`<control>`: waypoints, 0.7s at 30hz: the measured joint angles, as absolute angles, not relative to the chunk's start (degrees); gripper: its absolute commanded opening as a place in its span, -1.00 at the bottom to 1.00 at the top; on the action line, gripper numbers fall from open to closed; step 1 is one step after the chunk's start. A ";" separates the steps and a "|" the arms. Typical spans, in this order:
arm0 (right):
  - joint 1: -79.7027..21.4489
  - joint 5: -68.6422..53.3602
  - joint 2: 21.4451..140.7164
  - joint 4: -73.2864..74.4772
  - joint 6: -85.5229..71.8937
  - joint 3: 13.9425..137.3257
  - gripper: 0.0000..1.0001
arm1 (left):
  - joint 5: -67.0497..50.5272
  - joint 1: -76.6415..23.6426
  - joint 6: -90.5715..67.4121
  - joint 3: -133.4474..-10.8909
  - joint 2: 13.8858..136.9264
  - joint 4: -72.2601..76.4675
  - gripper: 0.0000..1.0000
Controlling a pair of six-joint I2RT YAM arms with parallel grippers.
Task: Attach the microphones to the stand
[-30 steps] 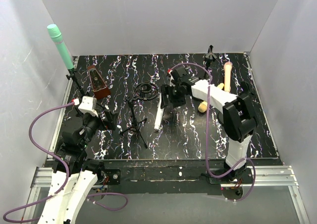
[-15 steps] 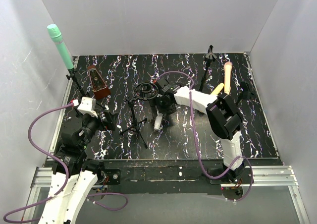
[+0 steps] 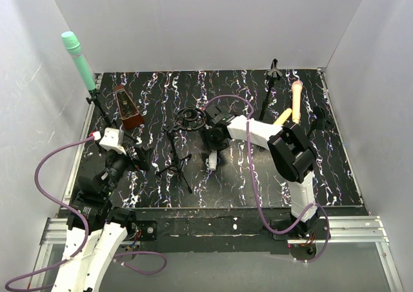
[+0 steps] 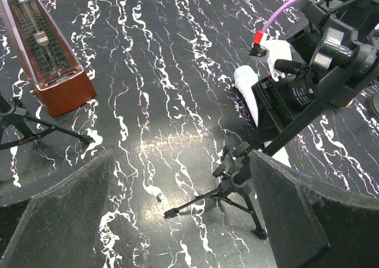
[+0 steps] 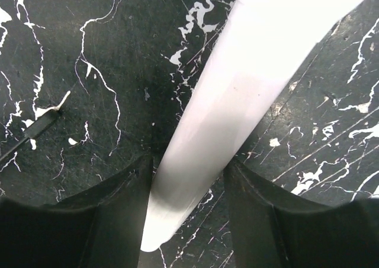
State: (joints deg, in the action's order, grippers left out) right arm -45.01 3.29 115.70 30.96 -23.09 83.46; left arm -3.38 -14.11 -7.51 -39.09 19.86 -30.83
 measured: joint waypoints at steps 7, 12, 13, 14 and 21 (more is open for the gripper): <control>-43.35 3.64 114.17 29.39 -20.82 80.90 -0.82 | -3.40 -14.11 -7.51 -39.09 18.55 -30.83 0.96; -41.23 3.16 112.22 28.95 -17.61 78.35 -0.85 | -3.42 -14.11 -7.51 -39.09 17.41 -30.81 0.96; -40.97 3.22 111.79 28.95 -16.95 77.82 -0.85 | -3.42 -14.11 -7.51 -39.09 17.28 -30.81 0.96; -40.60 3.16 111.00 28.95 -16.10 76.99 -0.86 | -3.42 -14.11 -7.51 -39.09 17.17 -30.83 0.96; -37.78 -1.72 98.87 29.78 -11.03 71.72 -0.97 | -3.57 -14.11 -7.55 -39.09 15.81 -30.81 0.96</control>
